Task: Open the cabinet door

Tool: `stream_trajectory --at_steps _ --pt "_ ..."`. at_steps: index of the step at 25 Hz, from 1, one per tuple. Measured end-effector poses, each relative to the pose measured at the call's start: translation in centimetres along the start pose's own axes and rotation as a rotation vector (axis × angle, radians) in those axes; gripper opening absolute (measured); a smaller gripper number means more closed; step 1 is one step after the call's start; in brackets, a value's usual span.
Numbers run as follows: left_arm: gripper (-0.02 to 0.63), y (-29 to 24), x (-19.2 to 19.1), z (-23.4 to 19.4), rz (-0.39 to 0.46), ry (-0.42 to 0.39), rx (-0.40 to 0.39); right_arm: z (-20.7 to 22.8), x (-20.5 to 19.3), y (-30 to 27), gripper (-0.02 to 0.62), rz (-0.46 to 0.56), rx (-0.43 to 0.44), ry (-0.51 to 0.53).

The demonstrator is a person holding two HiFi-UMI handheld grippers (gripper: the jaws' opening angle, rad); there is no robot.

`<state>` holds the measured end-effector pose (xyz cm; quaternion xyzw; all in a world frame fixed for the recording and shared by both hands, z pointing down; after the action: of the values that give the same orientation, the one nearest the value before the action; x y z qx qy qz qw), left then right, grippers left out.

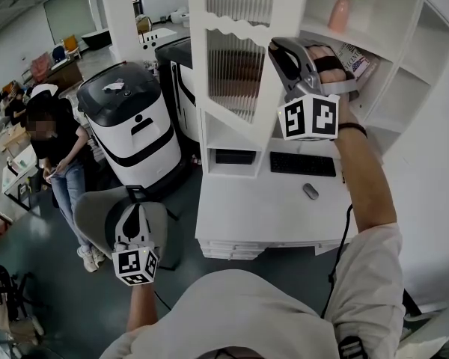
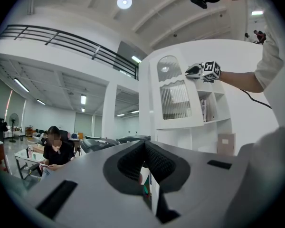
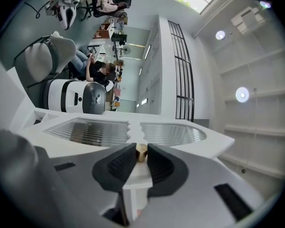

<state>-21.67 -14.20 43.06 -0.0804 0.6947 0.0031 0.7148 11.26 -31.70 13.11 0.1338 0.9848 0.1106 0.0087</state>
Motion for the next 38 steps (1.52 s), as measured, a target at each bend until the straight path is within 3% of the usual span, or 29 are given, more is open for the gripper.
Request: stream_trajectory --at_steps 38 --pt "-0.002 8.0 -0.8 -4.7 0.006 0.019 0.136 0.7 10.3 2.0 0.075 -0.176 0.047 0.125"
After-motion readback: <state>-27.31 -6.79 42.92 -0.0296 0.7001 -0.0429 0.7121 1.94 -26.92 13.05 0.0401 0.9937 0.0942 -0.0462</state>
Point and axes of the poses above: the fingertips, and each gripper's own axes: y backward along the fingers, z to its right, x out of its top, the point moved 6 cm from there along y, backward along the fingers, and after that the axes turned 8 degrees about -z, right-handed, at the moved point
